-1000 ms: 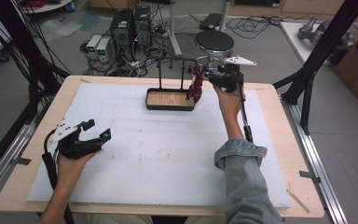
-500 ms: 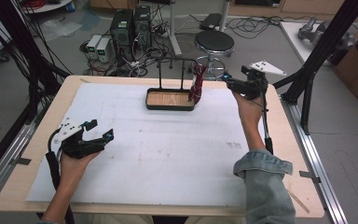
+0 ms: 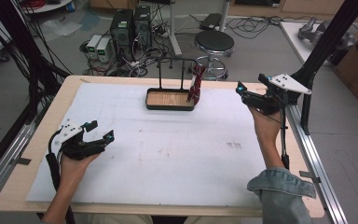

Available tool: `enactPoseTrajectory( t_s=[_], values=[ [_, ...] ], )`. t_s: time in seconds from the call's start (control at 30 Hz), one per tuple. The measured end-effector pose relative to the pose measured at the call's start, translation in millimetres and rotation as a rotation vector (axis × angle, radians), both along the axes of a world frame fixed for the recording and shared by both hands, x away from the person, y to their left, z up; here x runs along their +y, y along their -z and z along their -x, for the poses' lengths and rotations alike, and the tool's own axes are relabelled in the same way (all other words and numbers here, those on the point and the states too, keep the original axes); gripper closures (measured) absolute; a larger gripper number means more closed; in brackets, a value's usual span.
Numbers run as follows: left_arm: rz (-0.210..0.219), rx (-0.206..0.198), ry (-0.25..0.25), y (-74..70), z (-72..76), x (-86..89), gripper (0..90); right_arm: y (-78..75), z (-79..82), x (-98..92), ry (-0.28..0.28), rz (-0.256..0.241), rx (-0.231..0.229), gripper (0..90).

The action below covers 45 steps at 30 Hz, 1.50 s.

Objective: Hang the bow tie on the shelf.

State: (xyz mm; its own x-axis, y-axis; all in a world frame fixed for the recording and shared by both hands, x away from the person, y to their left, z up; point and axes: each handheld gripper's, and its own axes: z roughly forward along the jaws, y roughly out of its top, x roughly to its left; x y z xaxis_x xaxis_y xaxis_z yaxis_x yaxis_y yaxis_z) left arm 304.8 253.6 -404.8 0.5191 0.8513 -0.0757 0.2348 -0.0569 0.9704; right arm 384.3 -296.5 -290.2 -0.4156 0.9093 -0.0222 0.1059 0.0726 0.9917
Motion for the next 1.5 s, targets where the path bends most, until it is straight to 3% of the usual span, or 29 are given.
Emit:
enactPoseTrajectory(
  t_s=[0.43, 0.73, 0.83, 1.2, 1.3, 1.5],
  values=[
    [-0.003, 0.001, -0.003, 0.5, 0.7, -0.7, 21.3, 27.9, 50.7, -31.7, 0.031, -0.055, -0.023, 12.4],
    [-0.003, 0.001, -0.006, 1.2, 0.5, -2.2, 21.3, 47.8, 84.3, -39.3, 0.052, -0.087, -0.055, 12.4],
    [-0.006, 0.001, -0.005, 1.3, 0.7, -2.6, 21.3, 62.9, 98.4, -39.9, 0.045, -0.149, -0.056, 12.4],
    [-0.011, 0.003, -0.003, 2.3, 1.1, -4.6, 21.3, 92.3, 117.9, -27.7, 0.029, -0.152, -0.038, 12.4],
    [-0.012, 0.003, -0.005, 2.4, 1.2, -4.0, 21.3, 100.1, 119.9, -25.1, 0.031, -0.130, -0.022, 12.4],
    [-0.019, 0.003, -0.008, 3.3, 0.8, -3.8, 21.3, 115.6, 123.6, -24.7, 0.039, -0.154, 0.007, 12.3]
  ],
)
